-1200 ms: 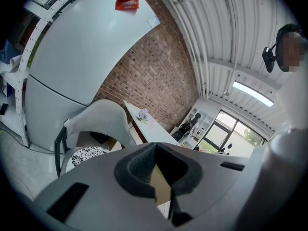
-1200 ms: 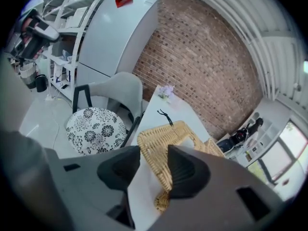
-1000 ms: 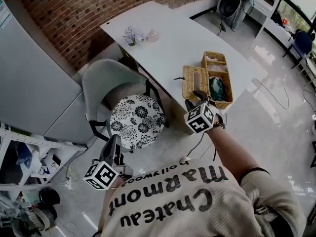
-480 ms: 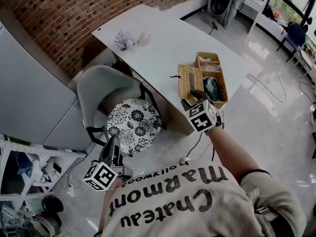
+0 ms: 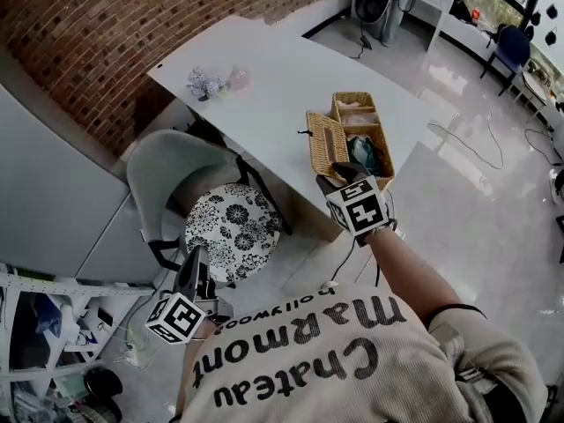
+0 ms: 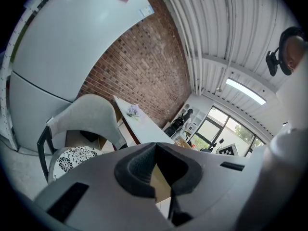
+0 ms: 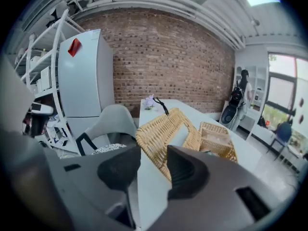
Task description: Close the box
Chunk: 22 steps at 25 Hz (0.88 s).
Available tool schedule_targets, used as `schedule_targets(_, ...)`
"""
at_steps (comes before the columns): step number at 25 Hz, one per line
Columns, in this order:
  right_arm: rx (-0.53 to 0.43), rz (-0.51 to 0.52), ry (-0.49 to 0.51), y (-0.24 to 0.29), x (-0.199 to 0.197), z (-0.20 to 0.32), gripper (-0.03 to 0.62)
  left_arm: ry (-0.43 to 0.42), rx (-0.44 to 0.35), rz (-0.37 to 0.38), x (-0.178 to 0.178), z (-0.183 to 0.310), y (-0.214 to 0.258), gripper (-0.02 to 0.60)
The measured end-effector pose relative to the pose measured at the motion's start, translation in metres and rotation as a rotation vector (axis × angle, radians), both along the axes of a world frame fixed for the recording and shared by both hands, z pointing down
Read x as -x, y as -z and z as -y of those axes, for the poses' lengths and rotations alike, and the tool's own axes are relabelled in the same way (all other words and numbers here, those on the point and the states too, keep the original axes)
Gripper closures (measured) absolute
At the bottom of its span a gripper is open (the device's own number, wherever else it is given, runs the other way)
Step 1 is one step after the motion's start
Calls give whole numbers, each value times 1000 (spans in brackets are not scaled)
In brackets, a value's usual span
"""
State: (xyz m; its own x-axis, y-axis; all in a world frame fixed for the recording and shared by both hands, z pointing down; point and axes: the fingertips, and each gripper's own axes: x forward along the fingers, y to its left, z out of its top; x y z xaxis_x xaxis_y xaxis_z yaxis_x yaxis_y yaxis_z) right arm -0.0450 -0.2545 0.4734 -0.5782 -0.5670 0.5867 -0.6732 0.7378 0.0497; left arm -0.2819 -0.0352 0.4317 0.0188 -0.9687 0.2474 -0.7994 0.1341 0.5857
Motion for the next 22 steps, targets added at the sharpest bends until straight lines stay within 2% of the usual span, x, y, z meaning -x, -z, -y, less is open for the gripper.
schedule_targets(9, 37, 90, -53, 14, -20, -1, 461, -31, -8, -25, -6, 16, -1, 580)
schedule_targets(15, 30, 85, -71, 20, -32, -2, 493, -58, -12, -24, -13, 26, 0, 580)
schedule_targets(22, 55, 144, -111, 28, -47, 1, 519, -68, -17, -35, -17, 32, 0, 580)
